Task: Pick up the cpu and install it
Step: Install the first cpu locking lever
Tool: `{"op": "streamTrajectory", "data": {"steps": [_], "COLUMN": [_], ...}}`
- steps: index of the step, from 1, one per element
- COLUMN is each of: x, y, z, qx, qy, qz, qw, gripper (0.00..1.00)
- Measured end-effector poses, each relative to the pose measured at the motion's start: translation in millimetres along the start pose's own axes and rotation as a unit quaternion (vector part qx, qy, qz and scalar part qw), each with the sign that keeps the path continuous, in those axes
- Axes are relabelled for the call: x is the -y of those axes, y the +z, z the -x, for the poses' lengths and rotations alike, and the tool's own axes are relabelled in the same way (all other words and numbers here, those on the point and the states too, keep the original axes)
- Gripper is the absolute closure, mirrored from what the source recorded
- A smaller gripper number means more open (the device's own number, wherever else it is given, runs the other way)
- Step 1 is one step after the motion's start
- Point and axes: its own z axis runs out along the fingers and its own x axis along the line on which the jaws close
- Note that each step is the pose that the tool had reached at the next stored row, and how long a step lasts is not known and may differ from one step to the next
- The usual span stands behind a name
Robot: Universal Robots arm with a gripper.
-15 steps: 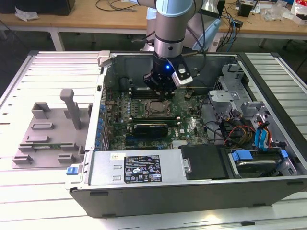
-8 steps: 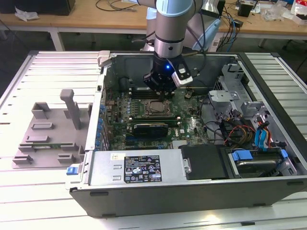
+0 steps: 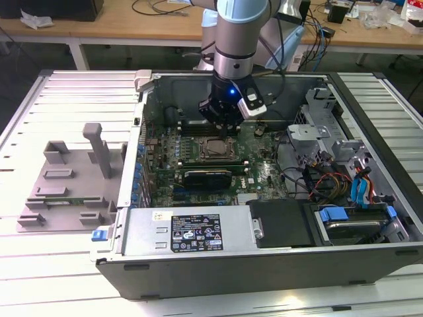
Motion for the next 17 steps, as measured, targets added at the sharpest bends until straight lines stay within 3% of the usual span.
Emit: {"op": "streamTrajectory", "data": {"steps": [2, 5, 9, 14, 17], "x": [0.2, 2.8, 7.6, 19.7, 22.4], "y": [-5.4, -6.8, -7.0, -7.3, -9.5], "z": [0.0, 0.0, 0.0, 0.3, 0.2], "qx": [0.0002, 0.0003, 0.0003, 0.0003, 0.0004], "qy": [0.000, 0.000, 0.000, 0.000, 0.000], "qz": [-0.0064, -0.0095, -0.0106, -0.0112, -0.0119], "qw": [1.0000, 1.0000, 0.9999, 0.9999, 0.9999], "gripper": [0.89, 0.89, 0.89, 0.89, 0.89]}}
